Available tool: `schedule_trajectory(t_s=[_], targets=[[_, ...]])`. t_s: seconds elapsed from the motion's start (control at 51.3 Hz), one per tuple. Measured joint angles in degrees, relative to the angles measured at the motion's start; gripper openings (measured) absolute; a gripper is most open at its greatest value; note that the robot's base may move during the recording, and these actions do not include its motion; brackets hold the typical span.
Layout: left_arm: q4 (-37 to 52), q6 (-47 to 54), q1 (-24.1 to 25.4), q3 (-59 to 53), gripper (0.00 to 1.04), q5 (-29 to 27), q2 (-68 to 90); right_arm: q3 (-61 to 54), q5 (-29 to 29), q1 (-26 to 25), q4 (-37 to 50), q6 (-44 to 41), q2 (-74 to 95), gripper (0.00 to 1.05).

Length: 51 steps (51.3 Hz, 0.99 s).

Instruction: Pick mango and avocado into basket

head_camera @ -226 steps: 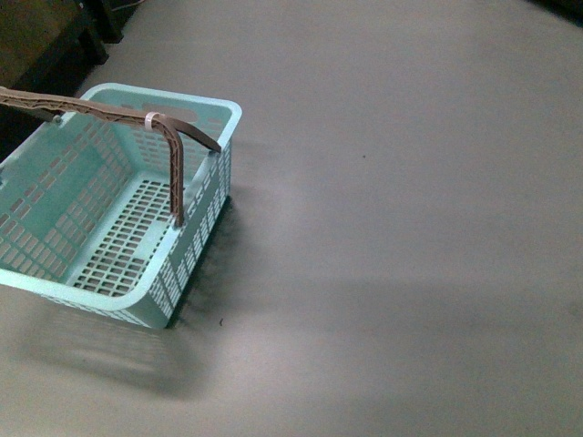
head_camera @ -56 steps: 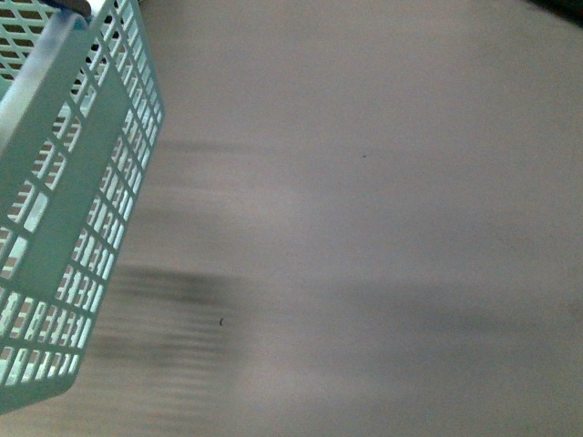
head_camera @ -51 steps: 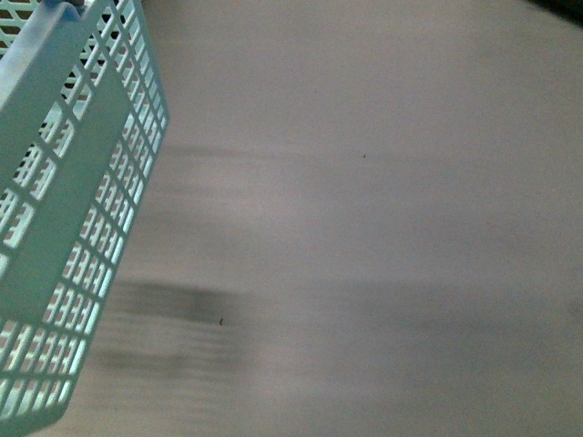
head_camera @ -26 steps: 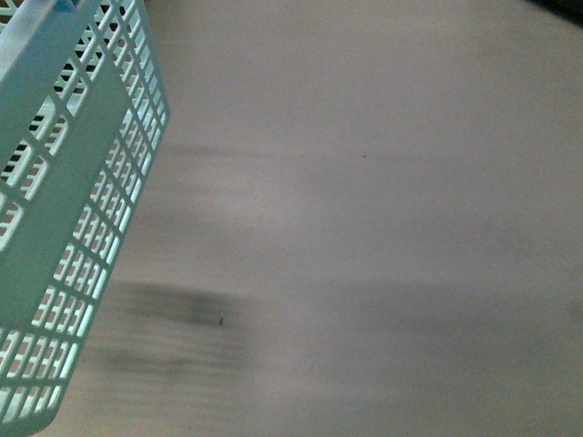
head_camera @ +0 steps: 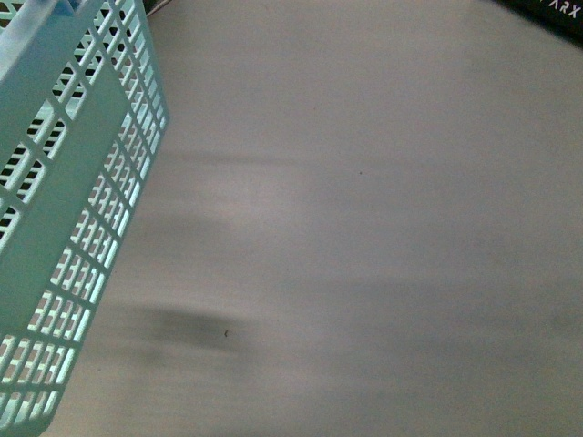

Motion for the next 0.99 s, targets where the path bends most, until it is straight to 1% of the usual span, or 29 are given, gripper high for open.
schedule_trajectory(t_s=[0.994], targets=[[0.0,0.0,0.0,0.4,0.04,0.0,0.0,0.0,0.0,0.0,0.0,0.0,0.0,0.96]])
